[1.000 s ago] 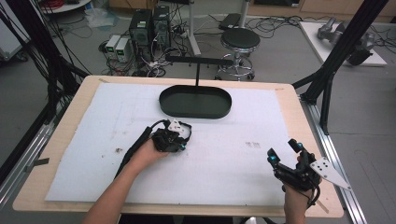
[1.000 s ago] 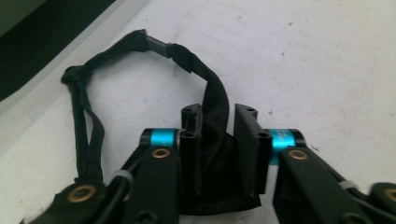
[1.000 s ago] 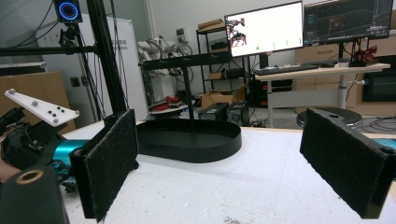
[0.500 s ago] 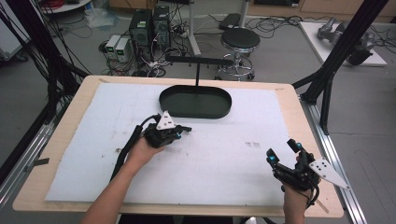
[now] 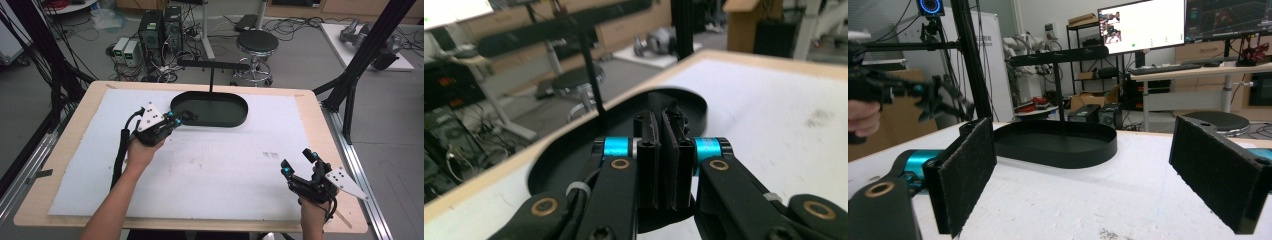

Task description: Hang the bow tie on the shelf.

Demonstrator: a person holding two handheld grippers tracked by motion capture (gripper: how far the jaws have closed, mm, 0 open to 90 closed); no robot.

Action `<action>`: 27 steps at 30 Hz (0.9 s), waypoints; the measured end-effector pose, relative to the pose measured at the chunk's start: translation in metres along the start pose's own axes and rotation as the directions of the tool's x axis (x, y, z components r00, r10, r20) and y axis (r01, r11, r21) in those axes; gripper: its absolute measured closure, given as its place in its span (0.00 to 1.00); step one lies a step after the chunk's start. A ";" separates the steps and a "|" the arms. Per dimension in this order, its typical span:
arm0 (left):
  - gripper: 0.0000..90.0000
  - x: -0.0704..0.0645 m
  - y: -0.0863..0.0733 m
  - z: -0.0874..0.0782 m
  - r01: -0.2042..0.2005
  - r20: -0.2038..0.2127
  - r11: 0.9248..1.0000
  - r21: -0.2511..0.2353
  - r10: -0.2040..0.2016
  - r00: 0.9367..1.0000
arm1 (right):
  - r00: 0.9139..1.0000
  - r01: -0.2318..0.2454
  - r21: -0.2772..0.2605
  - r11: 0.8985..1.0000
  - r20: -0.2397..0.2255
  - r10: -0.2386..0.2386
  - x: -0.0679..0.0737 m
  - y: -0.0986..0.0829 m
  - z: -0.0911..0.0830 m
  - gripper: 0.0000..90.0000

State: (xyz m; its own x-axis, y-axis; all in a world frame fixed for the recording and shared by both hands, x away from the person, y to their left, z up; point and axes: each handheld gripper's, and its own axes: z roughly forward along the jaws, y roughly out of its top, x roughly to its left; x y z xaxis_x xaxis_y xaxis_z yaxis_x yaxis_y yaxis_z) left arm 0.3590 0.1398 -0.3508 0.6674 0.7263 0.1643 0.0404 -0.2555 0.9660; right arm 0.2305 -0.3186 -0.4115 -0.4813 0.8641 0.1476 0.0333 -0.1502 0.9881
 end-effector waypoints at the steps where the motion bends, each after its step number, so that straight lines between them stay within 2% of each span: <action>1: 0.95 0.003 0.004 -0.001 -0.001 -0.009 1.000 -0.010 0.001 1.000 | 1.000 0.004 0.003 1.000 -0.006 -0.004 0.001 -0.001 0.001 0.12; 5: 0.95 0.017 0.020 0.002 0.029 -0.021 0.999 -0.041 -0.030 0.999 | 1.000 0.007 0.010 1.000 -0.009 -0.006 0.001 -0.001 0.003 0.12; 7: 0.95 0.026 0.030 0.008 0.032 -0.038 0.998 -0.048 -0.033 0.999 | 1.000 0.011 0.015 1.000 -0.010 -0.010 0.002 -0.002 0.004 0.12; 11: 0.95 0.033 0.039 0.017 0.031 -0.055 0.998 -0.049 -0.034 0.998 | 1.000 0.003 0.020 1.000 -0.015 -0.002 0.003 -0.002 0.004 0.12; 14: 0.95 0.042 0.046 0.031 0.023 -0.076 0.999 -0.044 -0.026 0.997 | 1.000 0.003 0.015 1.000 -0.013 -0.003 0.002 -0.002 0.005 0.12; 18: 0.95 0.049 0.048 0.040 0.031 -0.085 0.998 -0.049 -0.035 0.996 | 1.000 -0.002 0.008 1.000 -0.016 0.002 0.001 -0.002 0.006 0.12; 21: 0.95 0.057 0.048 0.048 0.045 -0.107 0.998 -0.046 -0.049 0.993 | 1.000 0.007 0.009 1.000 -0.018 -0.007 0.002 -0.001 0.006 0.12; 27: 0.95 0.072 0.045 0.062 0.076 -0.139 0.994 -0.074 -0.086 0.987 | 1.000 0.014 0.005 1.000 -0.018 -0.014 0.000 -0.001 0.005 0.12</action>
State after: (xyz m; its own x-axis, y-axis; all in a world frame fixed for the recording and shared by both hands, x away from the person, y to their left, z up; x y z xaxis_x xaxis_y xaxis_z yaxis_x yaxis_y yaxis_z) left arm 0.4545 0.1410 -0.3082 0.5513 0.8274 0.1073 0.0360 -0.1521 0.9877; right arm 0.2350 -0.3159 -0.4120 -0.4973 0.8573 0.1332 0.0309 -0.1359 0.9902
